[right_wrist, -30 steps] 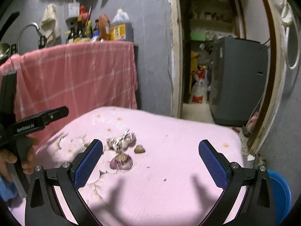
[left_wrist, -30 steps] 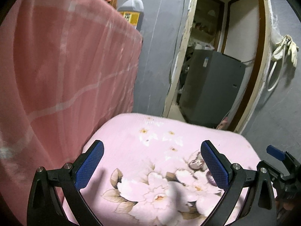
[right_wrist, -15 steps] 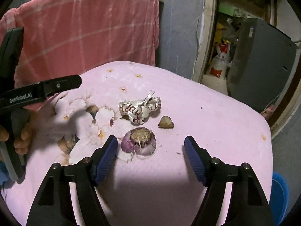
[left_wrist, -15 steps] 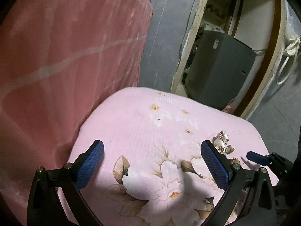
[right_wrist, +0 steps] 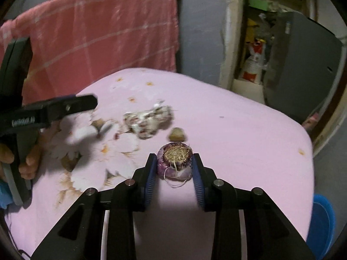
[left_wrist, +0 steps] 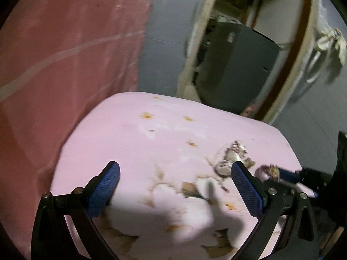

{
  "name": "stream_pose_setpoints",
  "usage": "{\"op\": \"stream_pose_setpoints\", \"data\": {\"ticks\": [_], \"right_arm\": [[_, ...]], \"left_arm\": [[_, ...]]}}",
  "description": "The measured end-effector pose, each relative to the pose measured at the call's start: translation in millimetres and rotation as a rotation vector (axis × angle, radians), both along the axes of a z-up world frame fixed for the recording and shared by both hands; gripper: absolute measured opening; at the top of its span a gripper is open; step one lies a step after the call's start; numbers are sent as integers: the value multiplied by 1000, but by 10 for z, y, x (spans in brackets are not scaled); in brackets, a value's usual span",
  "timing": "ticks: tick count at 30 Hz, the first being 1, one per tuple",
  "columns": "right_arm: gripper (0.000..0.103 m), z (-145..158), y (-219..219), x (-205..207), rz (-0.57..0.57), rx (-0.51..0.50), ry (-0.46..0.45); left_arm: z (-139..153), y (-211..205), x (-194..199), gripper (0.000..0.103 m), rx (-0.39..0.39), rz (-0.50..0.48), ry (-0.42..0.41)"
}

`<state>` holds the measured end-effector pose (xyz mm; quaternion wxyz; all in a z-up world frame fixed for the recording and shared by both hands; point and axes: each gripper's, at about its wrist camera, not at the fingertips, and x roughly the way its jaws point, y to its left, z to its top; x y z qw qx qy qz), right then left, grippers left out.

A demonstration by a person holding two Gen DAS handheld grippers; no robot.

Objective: Collect trash
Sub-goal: 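Grasp the purple onion skin with the right tool while the left tool grasps a white wrapper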

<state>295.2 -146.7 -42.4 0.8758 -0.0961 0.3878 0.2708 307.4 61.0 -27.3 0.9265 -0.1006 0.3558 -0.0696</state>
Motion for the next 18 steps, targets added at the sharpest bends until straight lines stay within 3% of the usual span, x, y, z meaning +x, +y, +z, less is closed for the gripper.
{"op": "stream_pose_setpoints", "data": {"ticks": [5, 7, 13, 15, 18], "right_arm": [[30, 39, -304, 101, -71, 36, -2], [30, 48, -405, 126, -92, 56, 1], [30, 65, -466, 127, -103, 90, 2], [30, 62, -463, 126, -102, 92, 2], [30, 51, -483, 114, -103, 94, 3]], "left_arm": [[-14, -320, 129, 99, 47, -107, 15], [-31, -452, 194, 94, 71, -146, 20], [-159, -747, 399, 62, 121, -247, 88], [-209, -783, 433, 44, 123, -261, 112], [-224, -735, 445, 31, 93, -253, 116]]}}
